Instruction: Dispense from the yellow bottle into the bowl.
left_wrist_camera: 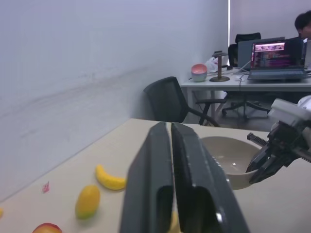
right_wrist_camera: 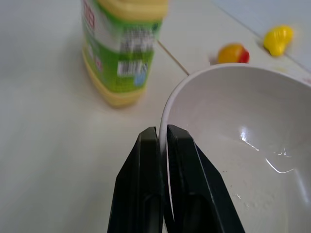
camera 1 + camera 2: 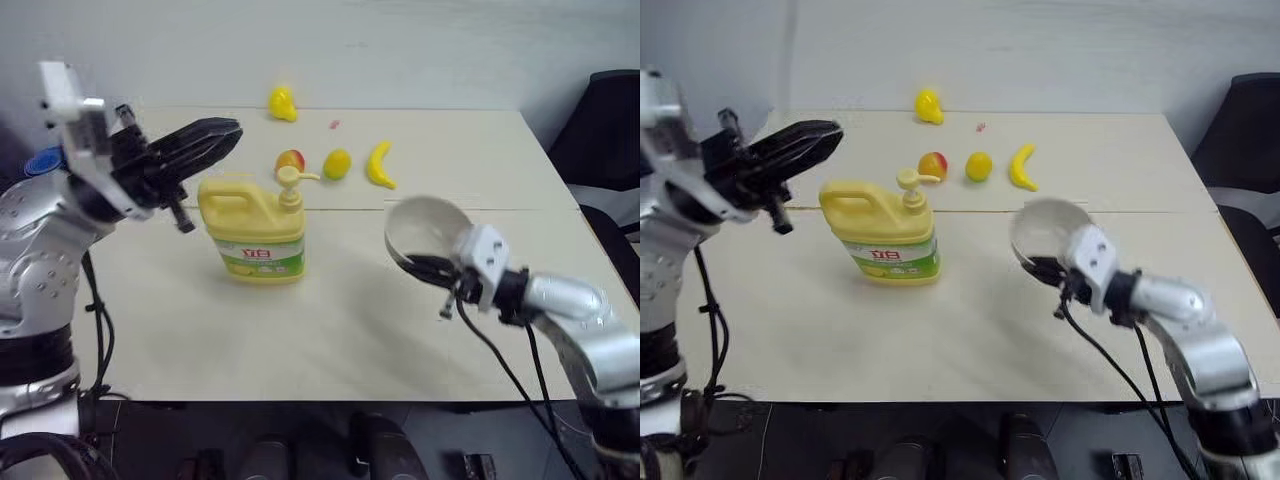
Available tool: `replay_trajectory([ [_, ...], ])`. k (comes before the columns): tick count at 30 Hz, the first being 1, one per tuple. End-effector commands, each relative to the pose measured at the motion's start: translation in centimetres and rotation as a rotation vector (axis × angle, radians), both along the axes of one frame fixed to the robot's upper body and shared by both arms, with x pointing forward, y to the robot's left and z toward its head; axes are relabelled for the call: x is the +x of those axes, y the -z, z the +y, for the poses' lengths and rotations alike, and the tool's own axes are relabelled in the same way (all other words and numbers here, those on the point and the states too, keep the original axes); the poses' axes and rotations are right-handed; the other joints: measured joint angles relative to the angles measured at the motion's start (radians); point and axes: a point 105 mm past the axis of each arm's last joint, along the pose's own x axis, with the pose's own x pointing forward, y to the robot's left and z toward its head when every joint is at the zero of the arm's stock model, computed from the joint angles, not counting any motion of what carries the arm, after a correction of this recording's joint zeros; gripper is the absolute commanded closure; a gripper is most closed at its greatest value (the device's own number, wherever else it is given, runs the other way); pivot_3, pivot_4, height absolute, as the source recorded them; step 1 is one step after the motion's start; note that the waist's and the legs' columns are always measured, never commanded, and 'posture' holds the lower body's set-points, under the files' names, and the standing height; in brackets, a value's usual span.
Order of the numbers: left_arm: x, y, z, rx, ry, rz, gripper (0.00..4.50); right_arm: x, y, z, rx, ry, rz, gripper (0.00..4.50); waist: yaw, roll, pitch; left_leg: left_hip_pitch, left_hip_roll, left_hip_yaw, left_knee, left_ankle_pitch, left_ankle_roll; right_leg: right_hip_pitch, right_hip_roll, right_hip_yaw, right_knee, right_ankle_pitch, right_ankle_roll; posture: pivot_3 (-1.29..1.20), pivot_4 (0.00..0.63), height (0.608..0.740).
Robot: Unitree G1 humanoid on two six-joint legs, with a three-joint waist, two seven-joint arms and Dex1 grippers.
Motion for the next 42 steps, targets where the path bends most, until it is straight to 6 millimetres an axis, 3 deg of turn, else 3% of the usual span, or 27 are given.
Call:
replay_trajectory([
  [1,0.9,-0.7,-1.7,0.031,0.005,-0.026,4.46,-0.3,-2.9,1.9,0.008,-0.100,0.043,4.50,0.000,0.000,0.000,-0.003,0.000,0.000,0.000,0.000,0.000,-0.002,0.000,-0.001,0.000,0.000,0.000,0.00,0.150,0.740],
  [3,1.2,-0.4,-2.8,0.056,0.036,-0.015,4.46,-0.4,-4.0,3.1,-0.009,-0.147,0.058,4.50,0.002,0.000,0.000,-0.015,0.000,-0.002,0.006,0.000,0.000,-0.012,-0.001,-0.001,0.002,0.000,0.001,0.00,0.150,0.740],
  [7,2.2,0.3,-3.8,0.095,0.026,-0.013,4.46,-0.8,-4.7,4.9,-0.061,-0.239,0.076,4.50,0.000,0.000,0.000,-0.026,-0.001,-0.006,0.014,0.000,0.000,-0.017,-0.002,-0.006,0.001,0.001,0.002,0.00,0.150,0.740],
  [18,4.1,1.0,-4.5,0.100,-0.041,0.027,4.46,0.1,-5.4,6.2,-0.110,-0.271,0.053,4.50,0.001,0.000,0.000,-0.027,-0.002,-0.005,0.019,0.001,0.002,-0.017,-0.002,-0.010,0.002,0.007,0.006,0.00,0.150,0.740],
  [30,5.4,5.9,-5.1,0.254,-0.068,0.256,4.46,1.2,-6.1,6.2,-0.108,-0.249,0.017,4.50,0.001,0.000,0.000,-0.026,-0.003,-0.004,0.019,0.001,0.003,-0.016,-0.003,-0.011,0.003,0.007,0.006,0.00,0.150,0.740],
  [35,5.5,9.1,-4.5,0.363,-0.102,0.340,4.46,1.3,-6.0,6.3,-0.102,-0.248,0.018,4.50,0.002,0.001,-0.002,-0.025,-0.003,-0.004,0.019,0.001,0.003,-0.015,-0.004,-0.010,0.003,0.007,0.006,0.00,0.150,0.740],
  [42,6.0,11.7,-4.4,0.369,-0.138,0.393,4.46,1.4,-5.7,6.5,-0.087,-0.245,0.027,4.50,0.003,0.004,-0.004,-0.007,-0.003,-0.004,0.014,0.001,0.003,0.002,-0.004,-0.003,0.000,0.007,0.006,0.00,0.150,0.740],
])
